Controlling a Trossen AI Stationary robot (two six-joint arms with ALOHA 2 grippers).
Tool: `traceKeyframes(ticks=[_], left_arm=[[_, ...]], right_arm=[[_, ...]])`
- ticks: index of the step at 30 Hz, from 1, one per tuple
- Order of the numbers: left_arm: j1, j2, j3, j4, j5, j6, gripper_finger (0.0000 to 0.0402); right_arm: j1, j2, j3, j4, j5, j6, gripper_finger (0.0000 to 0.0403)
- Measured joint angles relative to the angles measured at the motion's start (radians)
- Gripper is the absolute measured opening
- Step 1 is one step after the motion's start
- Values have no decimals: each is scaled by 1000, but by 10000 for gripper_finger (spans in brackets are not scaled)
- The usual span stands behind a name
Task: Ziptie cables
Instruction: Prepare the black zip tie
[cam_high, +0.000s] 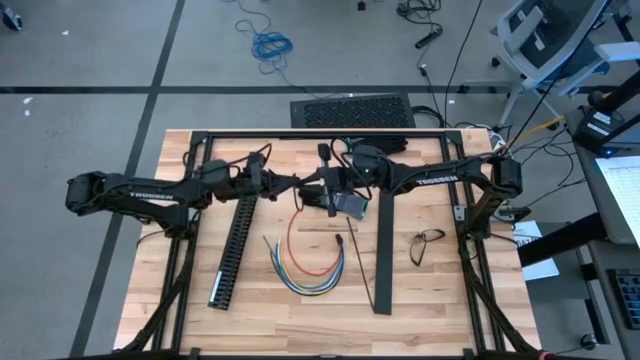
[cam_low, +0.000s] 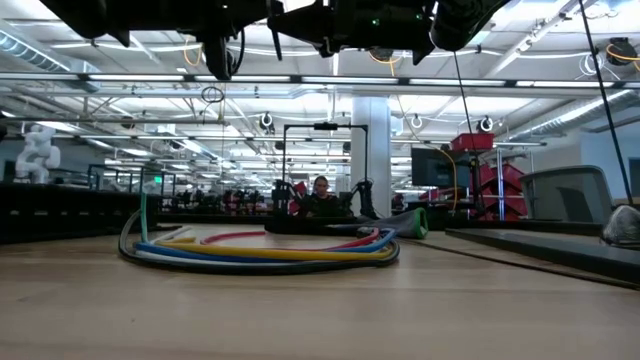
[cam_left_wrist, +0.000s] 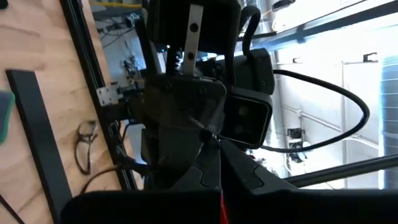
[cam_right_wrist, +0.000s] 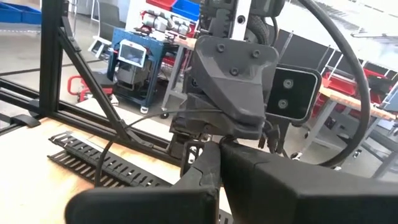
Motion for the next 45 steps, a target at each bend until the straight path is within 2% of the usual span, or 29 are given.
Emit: traceKeyframes(ticks=[7, 17, 22, 29, 45], left_arm=[[0, 0, 0, 3, 13, 6, 33], [0, 0, 0, 33, 48, -1, 135], [1, 0, 0, 50, 65, -29, 167], [1, -3, 0, 41, 159, -80, 178], [-34, -2, -1, 42, 166, -114, 179]], right_arm=[[1, 0, 0, -2, -8, 2, 0], [3, 0, 0, -6, -12, 7, 0], [3, 0, 0, -3, -13, 7, 0], [3, 0, 0, -6, -17, 6, 0], [-6, -2, 0, 11, -9, -3, 0]])
